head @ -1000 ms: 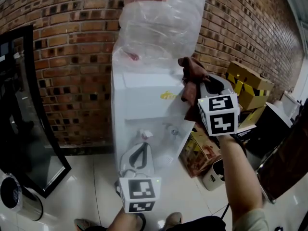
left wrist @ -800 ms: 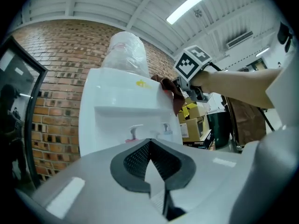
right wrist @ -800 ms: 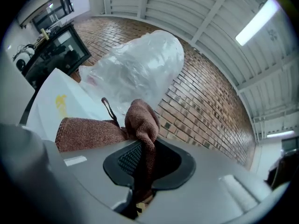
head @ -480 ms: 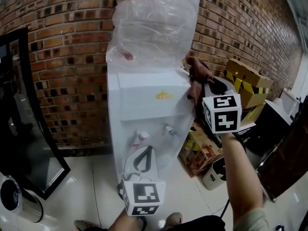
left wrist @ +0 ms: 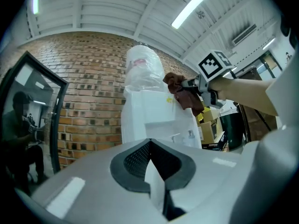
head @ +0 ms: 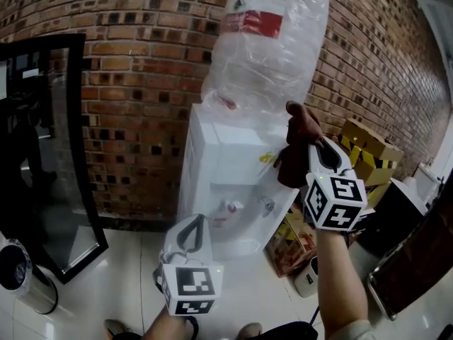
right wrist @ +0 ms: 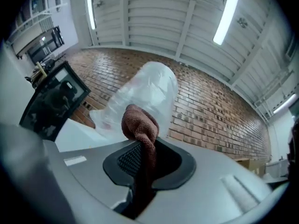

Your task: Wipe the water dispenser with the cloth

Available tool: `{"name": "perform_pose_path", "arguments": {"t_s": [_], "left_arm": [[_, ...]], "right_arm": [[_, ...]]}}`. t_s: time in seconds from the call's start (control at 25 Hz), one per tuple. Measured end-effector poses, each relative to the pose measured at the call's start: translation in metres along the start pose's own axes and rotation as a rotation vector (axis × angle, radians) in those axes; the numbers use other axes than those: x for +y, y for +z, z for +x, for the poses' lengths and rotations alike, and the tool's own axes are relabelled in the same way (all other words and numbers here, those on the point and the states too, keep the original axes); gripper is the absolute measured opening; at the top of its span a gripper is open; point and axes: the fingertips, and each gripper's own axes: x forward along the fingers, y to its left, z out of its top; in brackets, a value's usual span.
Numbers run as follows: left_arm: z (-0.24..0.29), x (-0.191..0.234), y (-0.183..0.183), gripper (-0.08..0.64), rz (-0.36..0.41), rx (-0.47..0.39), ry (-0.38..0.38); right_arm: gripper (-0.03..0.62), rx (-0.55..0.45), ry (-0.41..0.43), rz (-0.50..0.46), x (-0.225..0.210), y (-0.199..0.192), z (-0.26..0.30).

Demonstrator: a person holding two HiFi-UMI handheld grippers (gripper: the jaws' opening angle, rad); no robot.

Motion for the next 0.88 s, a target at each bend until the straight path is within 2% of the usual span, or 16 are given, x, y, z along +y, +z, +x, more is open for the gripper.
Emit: {"name": "perform_pose_path", "arguments": {"t_s": [0.12,0.24,0.56,0.72,0.88], "left_arm": [[-0.014,0.024,0.003,0.000,-0.004,-0.005,0.045],[-0.030,0.047,0.009,0.000,-0.006,-0.019,0.103],[-0.063,0.096,0.000,0.000,-0.050,-0.003,0.212],[-0.072,0.111,-0.005,0.000,-0.065,0.000,0.250],[-0.073,0.113,-0.008,0.000,-0.059,0.007,0.261]], "right_arm": [[0.066,-0.086,0.082,-0.038,0.054,0.030,-0.014],[0.066,-0.129,0.171,-0.068,0.108,0.045,-0.023],[0.066,-0.135,0.308,-0.129,0.213,0.043,-0.032],[0.066,-0.146,0.320,-0.228,0.240,0.034,-0.032],[0.066,-0.138,0.305,-0.313,0.248,0.019,-0.028]]}}
